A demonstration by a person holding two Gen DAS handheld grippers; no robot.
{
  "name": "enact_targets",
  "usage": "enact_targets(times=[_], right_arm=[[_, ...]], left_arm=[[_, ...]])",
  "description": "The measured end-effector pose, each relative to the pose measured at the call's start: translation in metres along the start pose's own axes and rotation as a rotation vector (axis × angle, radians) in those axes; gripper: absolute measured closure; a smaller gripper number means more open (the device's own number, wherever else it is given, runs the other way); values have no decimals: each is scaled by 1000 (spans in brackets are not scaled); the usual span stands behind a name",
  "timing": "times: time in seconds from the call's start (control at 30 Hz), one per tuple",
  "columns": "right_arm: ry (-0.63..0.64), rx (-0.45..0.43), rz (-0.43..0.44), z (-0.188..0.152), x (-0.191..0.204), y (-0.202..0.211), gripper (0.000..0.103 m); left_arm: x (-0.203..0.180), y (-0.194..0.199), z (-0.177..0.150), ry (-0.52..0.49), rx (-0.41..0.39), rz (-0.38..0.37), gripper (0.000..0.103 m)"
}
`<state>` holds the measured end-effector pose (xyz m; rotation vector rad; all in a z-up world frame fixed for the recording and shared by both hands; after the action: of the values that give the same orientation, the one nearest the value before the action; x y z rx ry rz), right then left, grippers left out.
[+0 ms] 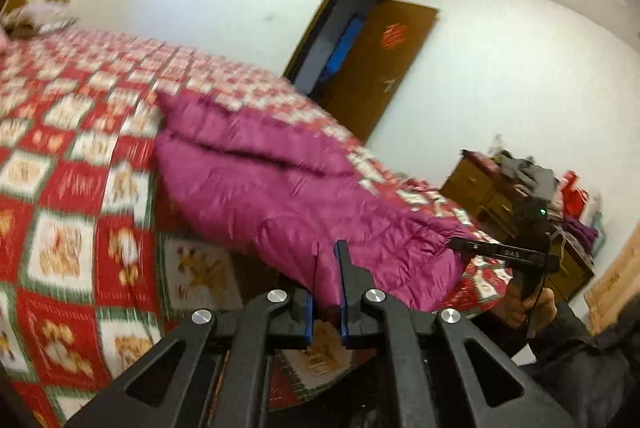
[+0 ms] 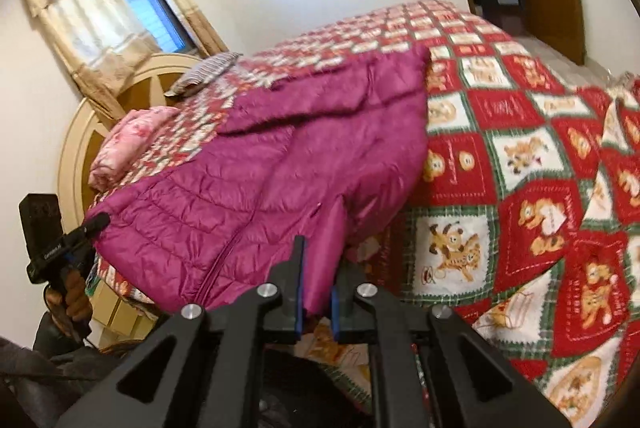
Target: Fold large clothes
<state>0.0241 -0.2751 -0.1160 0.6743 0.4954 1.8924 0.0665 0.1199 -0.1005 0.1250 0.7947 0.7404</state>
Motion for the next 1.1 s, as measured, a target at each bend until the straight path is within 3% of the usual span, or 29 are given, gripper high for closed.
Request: enact_targets(times=[0.27,0.43,0.6,0.8,0.93,1.1], right_arm=[[1,-96,-27,4,12,63,91],[-30,-142,-15,15,10,77,91],[-91,-185,1,61,-12,51,91],[-138,-174,-5,134,-45,-10,91],[-182,-126,-57,176,-73,-70,91],[-230,-86,-139,204,-103,-140,92]], left_arm=[[-29,53,7,-130,-61,-184,95],[-33,56,28,-116,-88,-217,94],[-15,24,79,-33,-97,-126,92],[42,-38,144,162,-44,43,92],[78,-86,177,200,-19,194,92],[122,-145,210,238,-5,328,92]])
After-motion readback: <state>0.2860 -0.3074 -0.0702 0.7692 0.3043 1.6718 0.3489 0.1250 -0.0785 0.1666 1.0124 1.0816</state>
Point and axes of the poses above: each gripper's, at about its wrist camera, not at the fingertips, and y roughly against the way its jaws point, x to its left, z to its top, the point moved 2 cm from there along -y, roughly the way its jaws point, and after that the axes turned 12 degrees about y, right-handed, at the moved point
